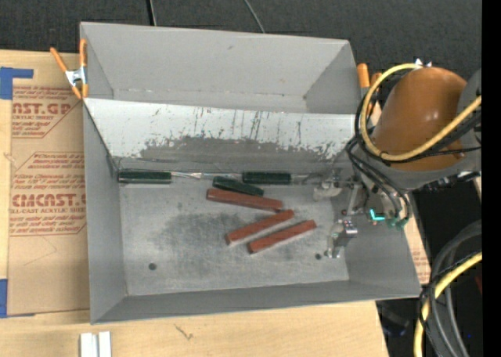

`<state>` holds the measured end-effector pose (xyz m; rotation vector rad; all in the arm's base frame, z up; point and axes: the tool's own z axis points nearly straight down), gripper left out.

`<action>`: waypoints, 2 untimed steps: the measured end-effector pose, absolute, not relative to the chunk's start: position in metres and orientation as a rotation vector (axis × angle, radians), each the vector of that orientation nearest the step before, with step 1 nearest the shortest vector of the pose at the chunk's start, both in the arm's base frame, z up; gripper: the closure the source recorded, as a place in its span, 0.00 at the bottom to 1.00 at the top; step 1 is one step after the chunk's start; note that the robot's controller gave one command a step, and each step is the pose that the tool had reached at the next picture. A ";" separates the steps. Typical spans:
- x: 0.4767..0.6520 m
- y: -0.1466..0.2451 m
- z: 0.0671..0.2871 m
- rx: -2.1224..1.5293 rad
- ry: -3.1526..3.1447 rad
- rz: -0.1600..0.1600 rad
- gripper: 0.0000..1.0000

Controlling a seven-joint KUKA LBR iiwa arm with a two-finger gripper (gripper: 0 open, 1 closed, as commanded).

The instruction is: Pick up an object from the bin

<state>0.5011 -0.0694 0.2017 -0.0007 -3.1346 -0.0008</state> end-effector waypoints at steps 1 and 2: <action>0.502 -0.069 0.204 0.000 -3.139 0.000 0.00; 0.504 -0.051 0.190 0.258 -3.135 0.003 0.00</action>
Offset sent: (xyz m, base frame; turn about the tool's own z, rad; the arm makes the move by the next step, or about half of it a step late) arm 0.0035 0.0404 -0.0291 -0.3375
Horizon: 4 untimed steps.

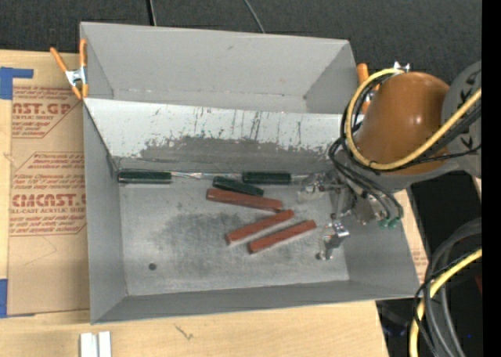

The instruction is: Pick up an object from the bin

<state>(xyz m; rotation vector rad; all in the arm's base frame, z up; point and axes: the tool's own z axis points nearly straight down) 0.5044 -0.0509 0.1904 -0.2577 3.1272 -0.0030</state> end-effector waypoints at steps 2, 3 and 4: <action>0.547 -0.030 0.082 -0.109 3.132 -0.001 1.00; 0.561 -0.030 0.236 -0.029 3.134 0.000 1.00; 0.560 -0.030 0.234 -0.030 3.138 0.000 1.00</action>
Offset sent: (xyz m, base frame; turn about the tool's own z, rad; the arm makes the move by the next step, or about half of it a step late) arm 0.0000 0.0000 0.0000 0.0000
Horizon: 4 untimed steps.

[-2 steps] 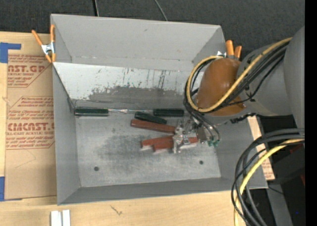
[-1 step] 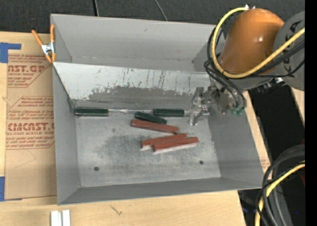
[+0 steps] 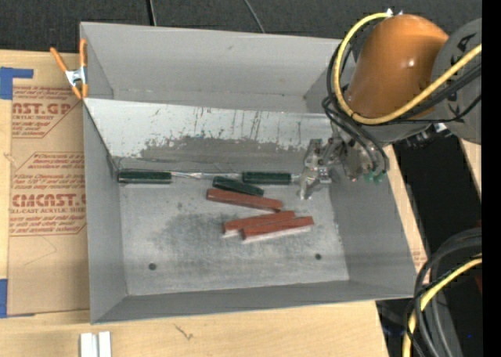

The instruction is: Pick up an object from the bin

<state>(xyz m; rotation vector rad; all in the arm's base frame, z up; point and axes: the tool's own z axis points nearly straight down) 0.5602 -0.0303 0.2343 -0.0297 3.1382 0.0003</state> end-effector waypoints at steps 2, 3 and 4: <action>0.584 -0.034 0.144 0.163 3.136 0.000 0.00; 0.558 -0.037 0.075 0.388 3.106 0.002 1.00; 0.558 -0.037 0.075 0.388 3.106 0.002 1.00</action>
Offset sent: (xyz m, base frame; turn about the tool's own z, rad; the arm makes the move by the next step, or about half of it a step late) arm 0.0000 0.0000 0.0000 0.0000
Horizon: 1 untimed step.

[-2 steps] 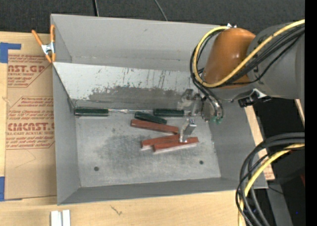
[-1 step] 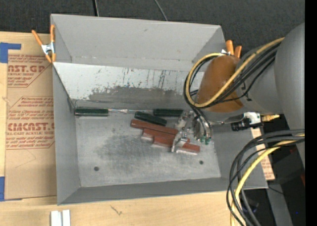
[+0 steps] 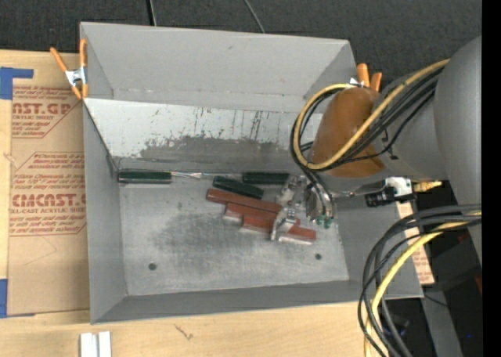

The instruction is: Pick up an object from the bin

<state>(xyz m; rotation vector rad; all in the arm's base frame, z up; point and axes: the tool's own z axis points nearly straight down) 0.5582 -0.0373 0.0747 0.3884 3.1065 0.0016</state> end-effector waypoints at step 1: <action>0.564 -0.046 0.210 0.332 3.123 0.000 1.00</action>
Offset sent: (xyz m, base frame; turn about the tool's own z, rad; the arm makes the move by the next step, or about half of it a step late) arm 0.0000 0.0000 0.0000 0.0000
